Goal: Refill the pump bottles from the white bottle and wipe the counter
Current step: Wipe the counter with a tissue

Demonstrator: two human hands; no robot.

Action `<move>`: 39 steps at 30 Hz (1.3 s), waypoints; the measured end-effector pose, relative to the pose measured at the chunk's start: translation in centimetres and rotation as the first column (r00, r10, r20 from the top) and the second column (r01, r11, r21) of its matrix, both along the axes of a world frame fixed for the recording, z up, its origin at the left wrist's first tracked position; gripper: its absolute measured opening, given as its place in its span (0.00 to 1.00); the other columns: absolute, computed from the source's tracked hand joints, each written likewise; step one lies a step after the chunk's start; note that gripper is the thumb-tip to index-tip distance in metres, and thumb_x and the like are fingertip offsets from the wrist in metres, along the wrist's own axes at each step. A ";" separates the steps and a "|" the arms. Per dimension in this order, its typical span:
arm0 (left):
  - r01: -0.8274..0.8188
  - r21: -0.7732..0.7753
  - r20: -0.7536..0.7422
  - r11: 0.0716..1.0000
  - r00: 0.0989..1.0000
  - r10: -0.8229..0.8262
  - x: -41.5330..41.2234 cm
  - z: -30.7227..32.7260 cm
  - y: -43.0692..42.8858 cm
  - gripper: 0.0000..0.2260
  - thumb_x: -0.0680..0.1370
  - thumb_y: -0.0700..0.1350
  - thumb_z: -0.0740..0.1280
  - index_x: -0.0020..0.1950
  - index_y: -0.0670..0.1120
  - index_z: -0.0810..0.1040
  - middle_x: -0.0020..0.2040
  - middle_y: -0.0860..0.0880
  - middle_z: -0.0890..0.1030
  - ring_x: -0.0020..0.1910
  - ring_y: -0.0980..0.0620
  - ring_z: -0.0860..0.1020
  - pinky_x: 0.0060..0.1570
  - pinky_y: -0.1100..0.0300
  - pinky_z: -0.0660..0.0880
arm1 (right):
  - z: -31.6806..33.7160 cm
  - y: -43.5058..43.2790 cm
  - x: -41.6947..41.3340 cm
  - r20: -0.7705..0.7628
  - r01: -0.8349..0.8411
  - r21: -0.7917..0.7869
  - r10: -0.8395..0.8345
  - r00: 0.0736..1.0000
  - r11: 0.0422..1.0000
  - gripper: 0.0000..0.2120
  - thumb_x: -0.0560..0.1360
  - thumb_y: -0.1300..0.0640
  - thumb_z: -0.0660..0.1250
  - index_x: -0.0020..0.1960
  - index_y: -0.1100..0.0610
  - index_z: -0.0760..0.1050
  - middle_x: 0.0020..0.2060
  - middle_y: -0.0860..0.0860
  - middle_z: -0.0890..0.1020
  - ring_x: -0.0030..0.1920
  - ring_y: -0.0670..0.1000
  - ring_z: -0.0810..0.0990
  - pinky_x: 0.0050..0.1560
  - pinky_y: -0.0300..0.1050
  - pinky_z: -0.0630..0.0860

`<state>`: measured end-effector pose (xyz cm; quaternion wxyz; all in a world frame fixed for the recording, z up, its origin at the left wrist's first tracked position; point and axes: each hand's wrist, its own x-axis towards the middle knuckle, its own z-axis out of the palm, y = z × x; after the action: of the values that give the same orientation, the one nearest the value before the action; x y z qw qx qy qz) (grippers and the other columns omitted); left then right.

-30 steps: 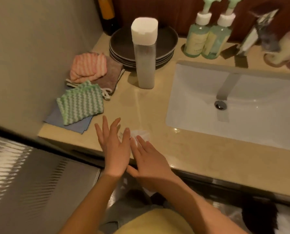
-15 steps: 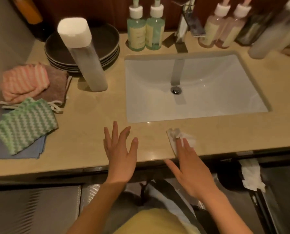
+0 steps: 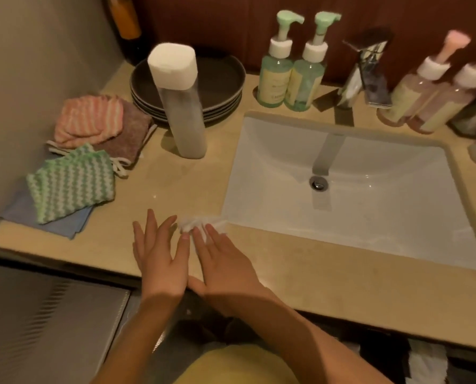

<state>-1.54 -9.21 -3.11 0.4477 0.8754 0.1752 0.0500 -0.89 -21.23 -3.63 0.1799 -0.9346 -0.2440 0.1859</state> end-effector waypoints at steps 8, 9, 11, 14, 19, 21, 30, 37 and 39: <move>-0.105 0.068 0.018 0.992 0.994 0.104 1.7 -0.8 4.3 0.15 0.82 0.46 0.58 0.69 0.50 0.69 0.78 0.53 0.51 0.77 0.53 0.41 0.74 0.49 0.41 | 0.3 5.4 0.0 -0.018 -0.138 0.012 0.138 0.990 0.990 0.39 0.79 0.39 0.53 0.76 0.55 0.35 0.76 0.50 0.40 0.75 0.47 0.35 0.75 0.46 0.38; -0.107 0.098 0.023 0.989 0.994 0.105 2.1 -1.0 5.0 0.15 0.82 0.47 0.58 0.69 0.49 0.70 0.78 0.52 0.52 0.77 0.53 0.41 0.74 0.49 0.39 | 0.3 5.9 0.1 -0.014 -0.140 0.020 0.140 0.990 0.990 0.39 0.78 0.39 0.53 0.76 0.55 0.35 0.76 0.50 0.40 0.75 0.47 0.36 0.75 0.46 0.39; -0.088 0.193 0.058 0.977 0.995 0.079 3.1 -1.3 6.9 0.16 0.82 0.48 0.58 0.69 0.48 0.70 0.78 0.51 0.53 0.77 0.51 0.41 0.73 0.47 0.37 | 0.3 7.1 0.4 -0.007 -0.131 0.009 0.131 0.991 0.991 0.39 0.78 0.38 0.53 0.76 0.55 0.35 0.76 0.50 0.41 0.75 0.47 0.37 0.74 0.44 0.36; -0.021 0.338 0.114 0.941 0.993 -0.018 4.8 -1.5 9.8 0.17 0.82 0.50 0.57 0.69 0.46 0.71 0.78 0.48 0.54 0.77 0.48 0.43 0.71 0.46 0.35 | 0.2 9.0 0.8 0.035 -0.098 0.020 0.097 0.995 0.995 0.39 0.78 0.37 0.52 0.77 0.56 0.37 0.77 0.51 0.42 0.75 0.47 0.37 0.72 0.42 0.36; 0.165 0.467 0.118 0.869 0.962 -0.246 8.0 -1.4 14.2 0.25 0.80 0.56 0.47 0.70 0.48 0.70 0.78 0.49 0.55 0.77 0.49 0.43 0.71 0.48 0.31 | -0.1 14.3 2.3 0.065 0.031 0.023 -0.032 0.997 0.999 0.38 0.79 0.37 0.49 0.77 0.57 0.38 0.76 0.52 0.42 0.75 0.47 0.36 0.69 0.40 0.31; 0.266 0.497 0.079 0.826 0.934 -0.348 9.0 -1.7 15.3 0.26 0.79 0.57 0.45 0.71 0.49 0.69 0.78 0.50 0.55 0.77 0.50 0.44 0.70 0.50 0.30 | -0.4 16.0 2.6 0.081 0.085 0.001 -0.085 0.993 0.996 0.37 0.79 0.37 0.48 0.77 0.58 0.39 0.76 0.53 0.43 0.75 0.48 0.36 0.70 0.42 0.32; 0.532 0.499 0.036 0.684 0.776 -0.629 9.6 -2.5 18.5 0.28 0.78 0.60 0.42 0.75 0.53 0.62 0.77 0.54 0.57 0.76 0.58 0.46 0.72 0.52 0.32 | -0.1 21.0 0.1 0.007 0.362 0.012 -0.362 0.932 0.932 0.34 0.80 0.40 0.47 0.77 0.59 0.38 0.76 0.52 0.43 0.74 0.46 0.35 0.71 0.41 0.34; 0.516 0.586 -0.005 0.624 0.773 -0.634 9.7 -3.0 18.4 0.31 0.79 0.61 0.36 0.76 0.51 0.60 0.77 0.52 0.57 0.77 0.53 0.48 0.74 0.48 0.39 | 1.8 20.0 -4.9 -0.115 0.480 -0.011 -0.478 0.871 0.877 0.37 0.74 0.35 0.41 0.76 0.51 0.33 0.76 0.48 0.40 0.66 0.39 0.33 0.66 0.37 0.33; 0.509 0.601 -0.020 0.616 0.780 -0.625 9.9 -3.1 18.2 0.32 0.78 0.62 0.36 0.76 0.51 0.61 0.77 0.52 0.58 0.77 0.52 0.49 0.74 0.48 0.40 | 2.5 18.2 -5.7 -0.127 0.546 -0.021 -0.544 0.830 0.838 0.36 0.77 0.36 0.46 0.75 0.50 0.32 0.76 0.48 0.40 0.67 0.39 0.35 0.65 0.35 0.34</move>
<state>8.38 9.04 -6.21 0.1683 0.9685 -0.1794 0.0400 -6.58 -3.03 -1.12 0.2481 -0.9500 0.0427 0.1845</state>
